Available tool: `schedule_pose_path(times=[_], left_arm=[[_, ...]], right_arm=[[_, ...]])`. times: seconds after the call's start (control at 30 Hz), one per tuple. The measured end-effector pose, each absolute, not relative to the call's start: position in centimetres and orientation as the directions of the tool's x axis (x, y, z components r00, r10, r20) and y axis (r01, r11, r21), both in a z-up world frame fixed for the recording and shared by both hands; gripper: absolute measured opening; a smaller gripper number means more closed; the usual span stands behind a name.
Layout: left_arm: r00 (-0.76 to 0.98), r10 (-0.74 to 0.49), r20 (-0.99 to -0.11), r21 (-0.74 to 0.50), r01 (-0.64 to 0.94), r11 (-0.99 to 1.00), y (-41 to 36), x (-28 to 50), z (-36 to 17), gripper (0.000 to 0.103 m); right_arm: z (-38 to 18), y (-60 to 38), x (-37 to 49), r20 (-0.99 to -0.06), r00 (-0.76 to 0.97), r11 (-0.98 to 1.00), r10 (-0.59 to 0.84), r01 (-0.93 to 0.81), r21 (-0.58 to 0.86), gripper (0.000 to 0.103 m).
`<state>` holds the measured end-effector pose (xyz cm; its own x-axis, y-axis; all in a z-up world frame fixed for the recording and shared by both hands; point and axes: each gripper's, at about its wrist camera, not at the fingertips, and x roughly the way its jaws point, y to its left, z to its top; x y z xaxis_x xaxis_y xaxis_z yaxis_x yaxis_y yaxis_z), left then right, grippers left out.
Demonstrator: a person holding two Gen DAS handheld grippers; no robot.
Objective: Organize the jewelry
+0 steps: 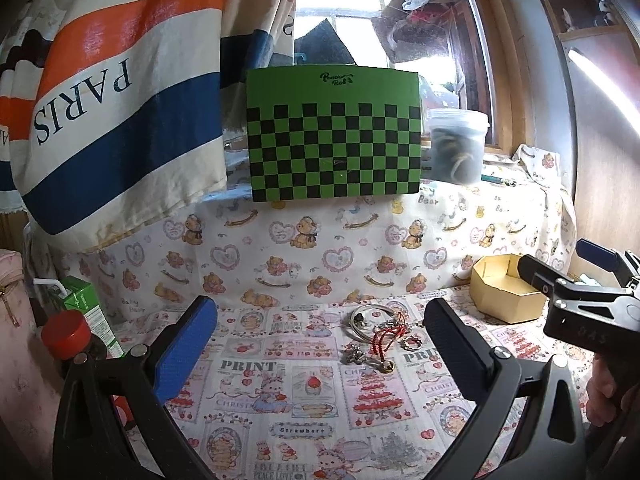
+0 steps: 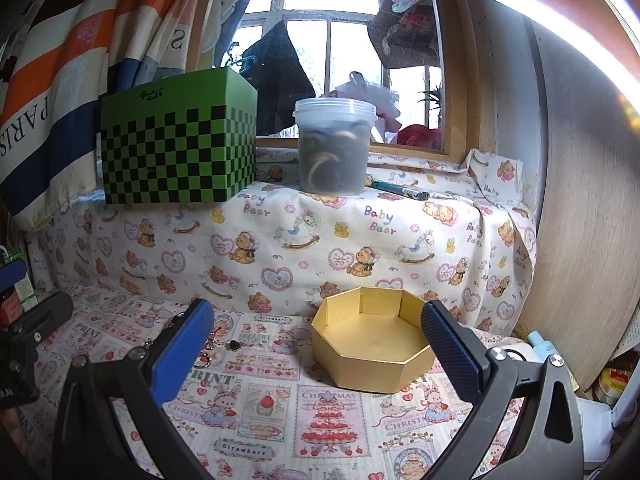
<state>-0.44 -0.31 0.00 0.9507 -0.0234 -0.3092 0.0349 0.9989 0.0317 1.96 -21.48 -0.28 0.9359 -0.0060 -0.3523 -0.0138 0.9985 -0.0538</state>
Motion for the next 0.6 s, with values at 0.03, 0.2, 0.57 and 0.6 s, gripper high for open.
schedule_pose_path(times=[0.03,0.2,0.57,0.6], left_arm=[[0.951,-0.022,-0.308,0.03,0.033,0.999,-0.3,-0.5,0.0,0.103],[0.95,-0.022,-0.311,0.021,0.03,0.999,0.0,-0.4,0.0,0.103],[0.939,-0.013,-0.344,0.074,0.041,0.996,-1.2,-0.1,-0.2,0.103],[0.939,-0.004,-0.343,0.075,0.032,0.997,-1.2,-0.2,-0.2,0.103]], right_arm=[[-0.3,-21.5,2.0,-0.354,0.935,0.999,-0.007,-0.013,-0.052,0.103],[-0.3,-21.1,1.8,-0.343,0.939,0.997,-0.007,-0.019,-0.072,0.103],[-0.3,-21.1,1.9,-0.353,0.936,0.998,-0.007,-0.017,-0.066,0.103],[-0.2,-21.2,1.9,-0.353,0.936,0.998,-0.007,-0.016,-0.064,0.103]])
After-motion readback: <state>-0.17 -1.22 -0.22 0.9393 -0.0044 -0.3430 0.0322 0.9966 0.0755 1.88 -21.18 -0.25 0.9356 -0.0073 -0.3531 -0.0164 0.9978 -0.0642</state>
